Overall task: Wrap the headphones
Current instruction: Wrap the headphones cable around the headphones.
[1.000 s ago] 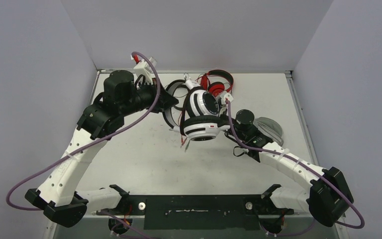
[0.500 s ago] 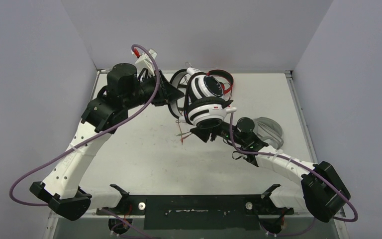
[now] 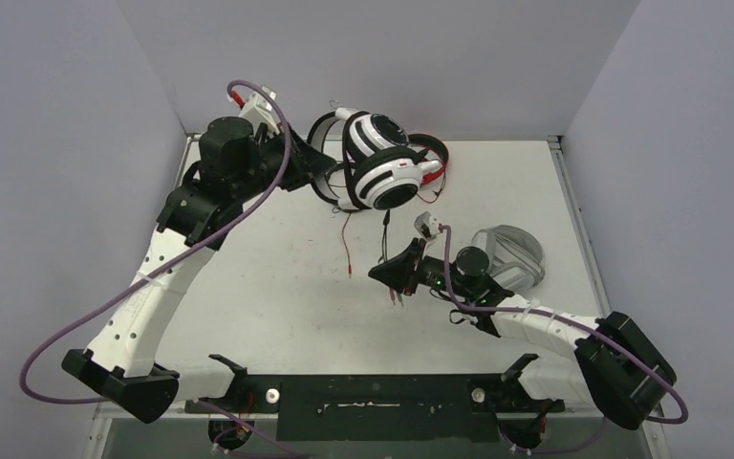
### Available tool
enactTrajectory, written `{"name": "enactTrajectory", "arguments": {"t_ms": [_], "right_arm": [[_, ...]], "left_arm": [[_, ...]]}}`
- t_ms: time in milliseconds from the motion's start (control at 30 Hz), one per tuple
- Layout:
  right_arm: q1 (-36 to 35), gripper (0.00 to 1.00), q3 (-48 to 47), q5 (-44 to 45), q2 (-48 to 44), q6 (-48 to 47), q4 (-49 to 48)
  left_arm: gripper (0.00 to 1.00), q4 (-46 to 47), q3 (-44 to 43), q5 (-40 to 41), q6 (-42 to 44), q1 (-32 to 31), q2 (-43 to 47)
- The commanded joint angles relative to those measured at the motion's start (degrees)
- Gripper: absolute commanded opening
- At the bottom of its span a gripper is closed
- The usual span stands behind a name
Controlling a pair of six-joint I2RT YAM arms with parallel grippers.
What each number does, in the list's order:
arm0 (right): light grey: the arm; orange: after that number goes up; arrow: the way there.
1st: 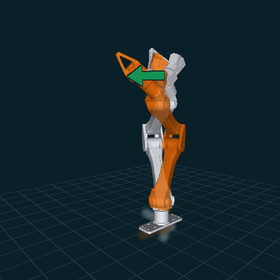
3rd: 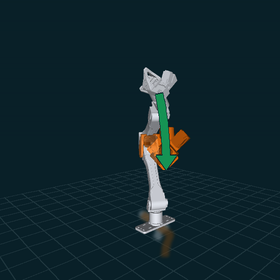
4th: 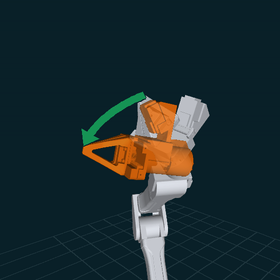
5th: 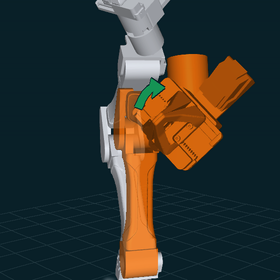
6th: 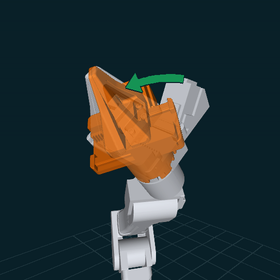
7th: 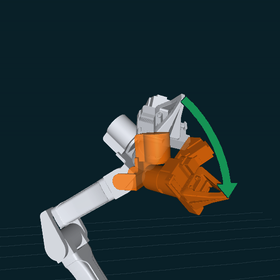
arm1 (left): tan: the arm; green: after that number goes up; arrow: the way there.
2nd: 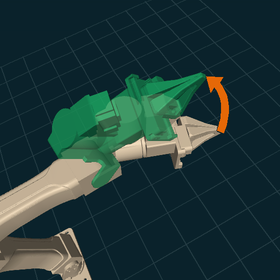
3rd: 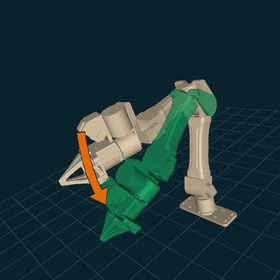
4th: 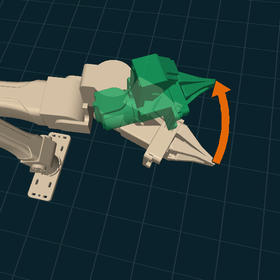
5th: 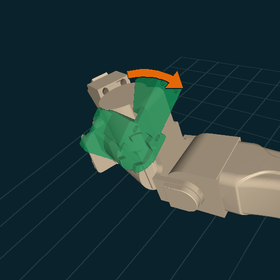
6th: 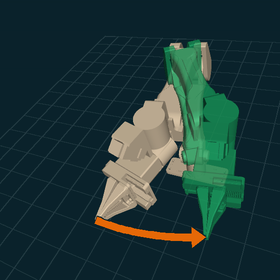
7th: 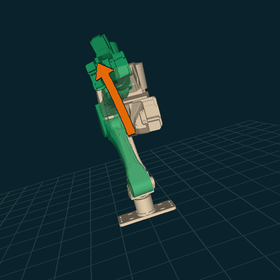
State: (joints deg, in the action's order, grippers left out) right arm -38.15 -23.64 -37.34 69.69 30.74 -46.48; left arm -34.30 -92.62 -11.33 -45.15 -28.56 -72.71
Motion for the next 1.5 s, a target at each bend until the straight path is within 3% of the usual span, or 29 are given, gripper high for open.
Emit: {"name": "enactTrajectory", "arguments": {"t_ms": [0,167,467,600,767,867,967,1133,1367,1467], "right_arm": [[-4.53,0.0,-0.18,-0.36,-6.71,1.74,-0.7],[-11.42,0.0,-6.24,2.8,-11.8,-1.81,15.03],[-13.1,0.02,-17.71,4.33,-12.82,-6.36,32.06],[-13.09,0.03,-24.86,5.43,-9.21,-10.18,40.29],[-13.02,0.05,-35.21,9.44,-4.28,-18.85,54.71],[-12.6,0.07,-40.34,15.53,-2.0,-23.59,63.72],[-10.55,0.09,-43.4,18.97,-0.08,-25.83,69.66],[-4.67,0.12,-42.78,19.15,1.05,-25.21,71.9],[-1.43,0.14,-39.47,19.28,2.04,-22.85,68.62],[-1.0,0.14,-38.61,19.82,2.42,-21.75,67.32]], "left_arm": [[0.0,9.0,3.39,6.28,-2.31,2.68,1.63],[0.0,7.69,9.84,22.77,-6.94,2.89,1.73],[0.0,0.65,12.19,46.28,-6.5,1.12,-4.85],[0.0,1.56,14.15,58.02,1.68,-4.19,-8.4],[0.0,6.34,17.89,68.75,21.85,-10.69,-11.68],[0.0,13.86,23.79,64.93,36.88,-13.02,-9.78],[0.0,16.93,27.94,58.84,44.55,-13.79,-6.98],[0.0,14.6,31.73,39.1,54.31,-13.82,-0.44],[0.0,7.44,30.84,20.92,57.74,-13.91,3.02],[0.0,4.43,29.07,16.86,55.58,-13.96,2.56]]}}
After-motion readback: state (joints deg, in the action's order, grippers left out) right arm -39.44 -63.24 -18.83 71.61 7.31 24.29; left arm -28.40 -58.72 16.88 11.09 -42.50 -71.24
